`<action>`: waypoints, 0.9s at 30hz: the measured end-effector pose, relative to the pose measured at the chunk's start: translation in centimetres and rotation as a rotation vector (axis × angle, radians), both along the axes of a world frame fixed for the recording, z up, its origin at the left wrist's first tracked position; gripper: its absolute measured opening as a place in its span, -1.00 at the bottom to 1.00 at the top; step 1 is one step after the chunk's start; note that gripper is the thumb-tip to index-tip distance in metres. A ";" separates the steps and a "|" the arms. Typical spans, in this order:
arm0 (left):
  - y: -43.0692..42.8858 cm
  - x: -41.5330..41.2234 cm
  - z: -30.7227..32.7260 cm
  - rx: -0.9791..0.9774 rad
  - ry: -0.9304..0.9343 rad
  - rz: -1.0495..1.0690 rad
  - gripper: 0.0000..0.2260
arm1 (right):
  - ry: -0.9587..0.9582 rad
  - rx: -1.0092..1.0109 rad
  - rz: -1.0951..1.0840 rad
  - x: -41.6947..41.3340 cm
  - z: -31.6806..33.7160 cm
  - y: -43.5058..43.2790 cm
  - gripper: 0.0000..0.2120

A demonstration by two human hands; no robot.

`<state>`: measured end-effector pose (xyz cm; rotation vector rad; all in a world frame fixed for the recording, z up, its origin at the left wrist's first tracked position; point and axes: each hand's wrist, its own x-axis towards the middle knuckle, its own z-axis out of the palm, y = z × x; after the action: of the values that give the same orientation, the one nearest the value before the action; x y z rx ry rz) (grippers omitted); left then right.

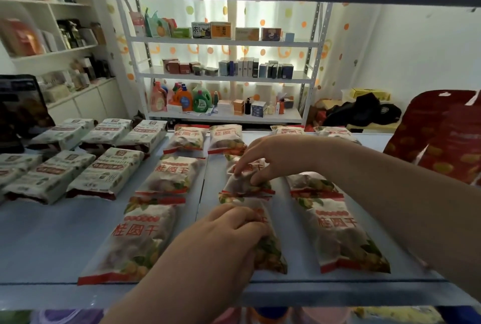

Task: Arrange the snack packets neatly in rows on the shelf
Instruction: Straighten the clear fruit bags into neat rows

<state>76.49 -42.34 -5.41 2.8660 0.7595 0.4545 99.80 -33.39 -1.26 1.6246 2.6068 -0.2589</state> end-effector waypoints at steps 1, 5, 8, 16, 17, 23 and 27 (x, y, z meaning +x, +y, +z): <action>0.1 0.1 0.0 0.001 0.000 -0.002 -0.61 | -0.012 0.006 0.016 0.0 0.0 0.1 -0.60; 0.0 0.3 0.1 0.038 0.021 -0.001 -0.67 | -0.014 0.027 0.081 0.4 0.0 0.4 -0.59; 0.2 0.4 0.2 0.033 0.015 -0.029 -0.65 | -0.020 0.020 0.095 0.8 -0.2 0.7 -0.55; 4.4 0.1 3.1 0.088 -0.028 0.015 -0.63 | 0.114 0.243 -0.017 2.4 2.4 6.4 -0.60; 5.6 0.6 3.7 0.093 -0.015 0.014 -0.63 | 0.074 0.239 -0.022 2.0 2.5 7.7 -0.58; 11.2 5.3 3.2 0.004 0.236 -0.072 -0.60 | -0.166 -0.101 -0.002 -0.1 0.6 11.9 -0.55; 12.8 5.6 2.3 -0.013 0.294 -0.067 -0.58 | -0.120 -0.056 -0.022 1.4 0.4 12.1 -0.60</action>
<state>82.05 -29.55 -3.14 2.9713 0.7002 0.0179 101.20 -21.28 -0.84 1.5985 2.4726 -0.2256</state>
